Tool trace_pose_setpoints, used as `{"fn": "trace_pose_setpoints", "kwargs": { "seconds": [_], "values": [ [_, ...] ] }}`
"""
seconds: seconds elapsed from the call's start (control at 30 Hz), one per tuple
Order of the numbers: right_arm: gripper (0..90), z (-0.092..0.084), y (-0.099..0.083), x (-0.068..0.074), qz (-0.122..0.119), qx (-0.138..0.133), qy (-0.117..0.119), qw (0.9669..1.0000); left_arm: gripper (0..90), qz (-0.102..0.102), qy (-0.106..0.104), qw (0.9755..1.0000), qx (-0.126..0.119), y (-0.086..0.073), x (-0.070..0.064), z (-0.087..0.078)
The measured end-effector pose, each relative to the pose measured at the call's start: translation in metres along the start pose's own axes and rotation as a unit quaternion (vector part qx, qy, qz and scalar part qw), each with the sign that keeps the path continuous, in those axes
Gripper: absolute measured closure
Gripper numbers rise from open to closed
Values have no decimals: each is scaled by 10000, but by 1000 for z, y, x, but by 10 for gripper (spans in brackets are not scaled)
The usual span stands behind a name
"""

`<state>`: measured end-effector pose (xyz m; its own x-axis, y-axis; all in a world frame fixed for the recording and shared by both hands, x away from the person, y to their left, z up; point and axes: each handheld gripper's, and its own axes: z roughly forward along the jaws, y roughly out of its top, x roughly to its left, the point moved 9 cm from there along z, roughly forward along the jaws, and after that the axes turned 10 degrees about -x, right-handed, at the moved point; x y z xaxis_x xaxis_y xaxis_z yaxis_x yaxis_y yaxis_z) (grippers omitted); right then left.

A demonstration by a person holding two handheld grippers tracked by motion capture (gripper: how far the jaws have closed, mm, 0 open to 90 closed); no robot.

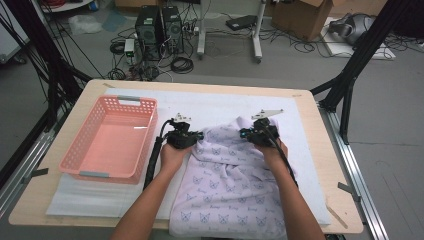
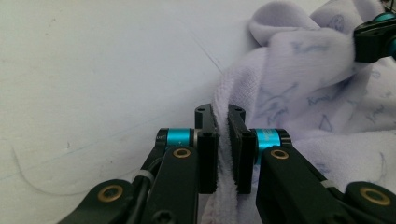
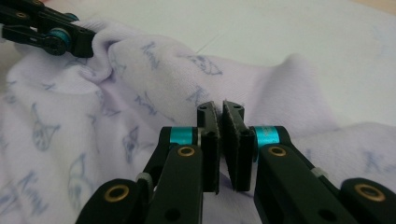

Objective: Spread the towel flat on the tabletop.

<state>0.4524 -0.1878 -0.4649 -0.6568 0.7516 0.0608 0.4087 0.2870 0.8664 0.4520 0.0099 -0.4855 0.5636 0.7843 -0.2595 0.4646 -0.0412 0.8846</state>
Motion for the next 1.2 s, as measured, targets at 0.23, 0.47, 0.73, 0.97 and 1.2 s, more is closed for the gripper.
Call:
{"fn": "trace_pose_setpoints", "kwargs": {
  "seconds": [0.23,0.47,0.73,0.97,1.2],
  "values": [
    [854,-47,-17,8,-213,-183,-34,9996,698,23,-598,9982,-22,5,-33,-14],
    [847,-74,-57,16,-564,-23,-207,9982,533,-106,-656,9971,-377,27,-38,-17],
    [720,-77,-63,21,-542,-257,-165,9981,498,155,-848,9959,-284,42,-56,5],
    [686,-91,-48,17,-317,-740,-232,9965,495,516,-1016,9922,509,30,-80,44],
    [685,-95,-50,12,-252,-751,-262,9965,508,572,-1409,9840,933,12,-106,57]
  ]
}}
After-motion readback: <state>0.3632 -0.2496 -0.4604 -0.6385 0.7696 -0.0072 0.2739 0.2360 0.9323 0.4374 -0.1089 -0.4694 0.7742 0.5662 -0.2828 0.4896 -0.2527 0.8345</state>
